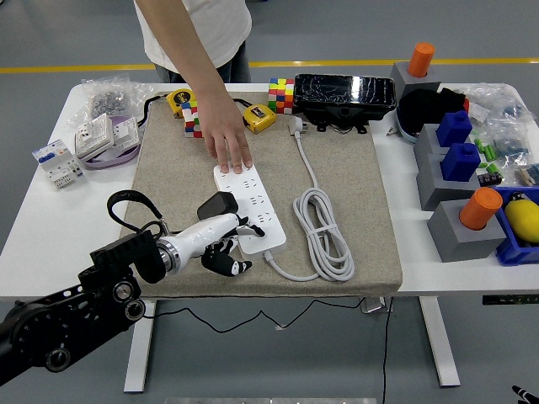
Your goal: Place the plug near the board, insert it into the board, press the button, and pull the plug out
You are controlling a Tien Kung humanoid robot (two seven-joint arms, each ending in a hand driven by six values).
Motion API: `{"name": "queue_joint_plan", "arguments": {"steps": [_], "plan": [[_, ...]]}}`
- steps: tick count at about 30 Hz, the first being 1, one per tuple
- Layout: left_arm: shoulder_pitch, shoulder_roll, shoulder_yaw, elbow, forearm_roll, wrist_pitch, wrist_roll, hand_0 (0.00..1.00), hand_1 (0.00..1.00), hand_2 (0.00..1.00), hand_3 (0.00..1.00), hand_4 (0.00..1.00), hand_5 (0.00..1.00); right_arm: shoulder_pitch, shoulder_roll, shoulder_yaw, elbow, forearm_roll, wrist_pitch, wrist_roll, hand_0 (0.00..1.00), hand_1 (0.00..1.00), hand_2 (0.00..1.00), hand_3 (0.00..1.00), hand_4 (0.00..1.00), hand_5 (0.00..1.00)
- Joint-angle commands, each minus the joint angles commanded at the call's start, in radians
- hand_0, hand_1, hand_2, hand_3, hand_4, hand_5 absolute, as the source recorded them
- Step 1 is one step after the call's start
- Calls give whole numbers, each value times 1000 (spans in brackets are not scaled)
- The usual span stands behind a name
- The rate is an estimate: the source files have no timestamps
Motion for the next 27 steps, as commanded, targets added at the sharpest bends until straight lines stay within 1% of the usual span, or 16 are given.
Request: {"name": "queue_joint_plan", "arguments": {"steps": [3, 7, 9, 10, 12, 14, 15, 16, 17, 18, 20, 21, 22, 23, 25, 27], "plan": [[1, 0, -4, -3, -1, -1, -1, 111, 26, 90, 760, 707, 38, 0, 0, 0, 0, 0, 0, 0, 572, 630, 609, 538, 884, 412], [6, 1, -13, -14, -26, 14, -29, 111, 26, 90, 761, 708, 39, 0, 1, 1, 2, 0, 0, 1, 572, 631, 609, 539, 885, 410], [9, 1, -23, -19, -55, 43, -60, 111, 26, 90, 761, 708, 39, 0, 1, 0, 2, 0, 0, 0, 572, 631, 609, 539, 885, 410], [10, 1, -25, -18, -64, 61, -76, 112, 26, 90, 742, 729, 48, 0, 1, 0, 2, 0, 0, 1, 572, 630, 609, 538, 884, 412], [10, 1, -34, -16, -73, 92, -102, 112, 26, 90, 742, 729, 48, 0, 1, -1, 2, 0, 0, 0, 572, 630, 609, 538, 884, 412], [11, 2, -41, -10, -80, 136, -139, 112, 26, 90, 742, 729, 48, 1, 1, -1, 1, 1, 0, 1, 572, 630, 609, 538, 884, 412], [12, 3, -44, -5, -88, 174, -172, 112, 26, 90, 742, 729, 48, 1, 1, -2, 1, 1, 0, 0, 572, 630, 609, 538, 884, 412], [12, 4, -46, 1, -95, 215, -202, 179, 80, 170, 706, 797, 115, 1, 1, -2, 1, 2, 0, 0, 572, 630, 609, 538, 884, 412], [12, 4, -47, 3, -97, 237, -218, 179, 80, 170, 706, 797, 115, 1, 1, -3, 1, 2, 0, 0, 572, 630, 609, 538, 884, 412], [12, 4, -50, 11, -103, 273, -246, 179, 80, 170, 706, 797, 115, 2, 1, -4, 0, 2, 0, 0, 572, 630, 609, 538, 884, 412], [11, 2, -55, 31, -100, 347, -274, 179, 80, 170, 706, 797, 115, 2, -1, -5, 1, 3, 0, 0, 572, 630, 609, 538, 884, 412], [11, 1, -57, 39, -93, 371, -279, 179, 80, 170, 706, 797, 115, 2, -1, -5, 1, 3, 0, 0, 572, 630, 609, 538, 884, 412], [11, 0, -59, 47, -83, 391, -282, 373, 399, 457, 683, 900, 212, 2, -1, -6, 1, 3, 0, 0, 572, 630, 609, 538, 884, 412], [13, -1, -62, 62, -54, 416, -280, 373, 399, 457, 683, 900, 212, 1, -2, -6, 1, 3, 0, 0, 572, 630, 609, 538, 884, 412], [14, -3, -65, 82, -22, 444, -272, 373, 399, 457, 683, 900, 212, 1, -2, -7, 2, 3, -1, 1, 572, 630, 609, 538, 884, 412], [17, -4, -67, 97, 1, 448, -246, 373, 399, 457, 683, 900, 212, 0, -1, -6, 2, 3, 0, 1, 572, 630, 609, 538, 884, 412]]}}
